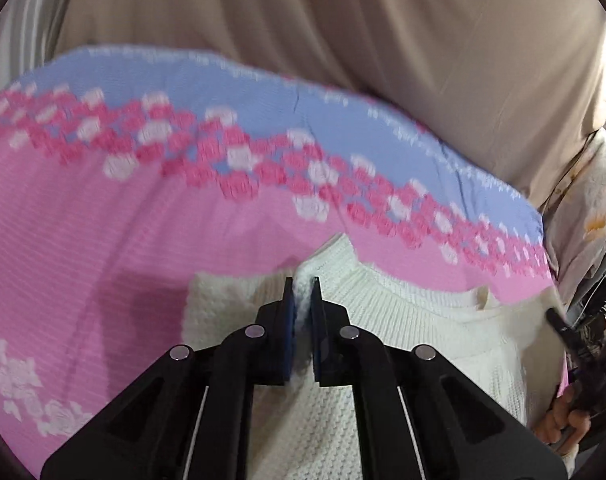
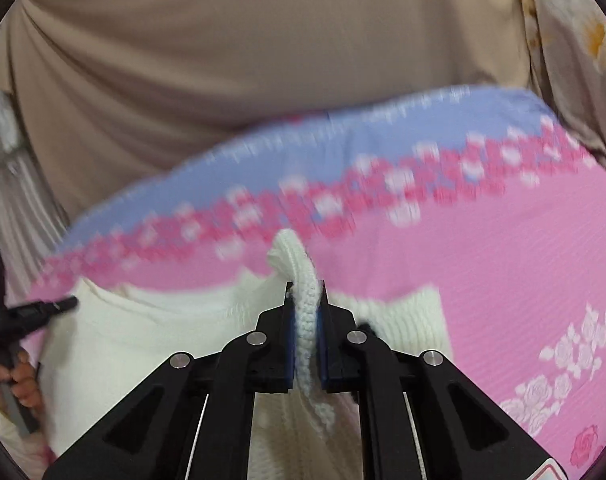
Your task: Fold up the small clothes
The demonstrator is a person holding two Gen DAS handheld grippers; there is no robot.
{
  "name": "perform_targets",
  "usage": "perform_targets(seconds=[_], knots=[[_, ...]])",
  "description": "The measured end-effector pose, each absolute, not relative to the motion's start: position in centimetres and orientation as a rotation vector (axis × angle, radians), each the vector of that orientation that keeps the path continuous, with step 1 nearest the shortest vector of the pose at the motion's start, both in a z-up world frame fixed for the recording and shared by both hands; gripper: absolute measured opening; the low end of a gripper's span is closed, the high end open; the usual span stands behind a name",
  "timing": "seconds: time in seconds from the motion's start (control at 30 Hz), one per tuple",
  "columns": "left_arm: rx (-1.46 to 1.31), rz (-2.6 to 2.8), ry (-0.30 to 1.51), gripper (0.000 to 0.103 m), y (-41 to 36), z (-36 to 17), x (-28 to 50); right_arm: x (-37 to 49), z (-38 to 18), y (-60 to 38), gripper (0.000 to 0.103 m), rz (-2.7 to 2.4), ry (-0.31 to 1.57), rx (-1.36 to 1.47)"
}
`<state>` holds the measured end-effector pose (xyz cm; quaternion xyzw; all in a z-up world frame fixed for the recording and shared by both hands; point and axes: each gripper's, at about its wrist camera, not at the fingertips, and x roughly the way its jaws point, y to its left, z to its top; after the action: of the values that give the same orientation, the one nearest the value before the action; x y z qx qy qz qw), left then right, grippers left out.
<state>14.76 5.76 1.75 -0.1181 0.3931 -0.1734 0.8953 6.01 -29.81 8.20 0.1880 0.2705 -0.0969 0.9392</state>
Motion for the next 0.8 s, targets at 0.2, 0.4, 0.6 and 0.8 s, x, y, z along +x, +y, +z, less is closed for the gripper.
perform_targets(seconds=[0.2,0.4,0.6,0.8], knots=[[-0.195,-0.284,0.889,0.005,5.7,-2.1,16.9,9.2,1.4,-33.4,0.008,-0.28,0.794,0.487],[-0.126,-0.238,0.858,0.01,4.8,-0.1,15.1,5.2,6.0,-31.7,0.023,-0.32,0.626,0.513],[-0.063,-0.429,0.674,0.049,0.8,6.0,5.1,4.3,6.5,-18.6,0.023,0.1,0.691,0.323],[0.047,-0.501,0.847,0.051,-3.1,0.8,1.8,2.4,2.6,-12.6,0.018,0.193,0.779,0.175]])
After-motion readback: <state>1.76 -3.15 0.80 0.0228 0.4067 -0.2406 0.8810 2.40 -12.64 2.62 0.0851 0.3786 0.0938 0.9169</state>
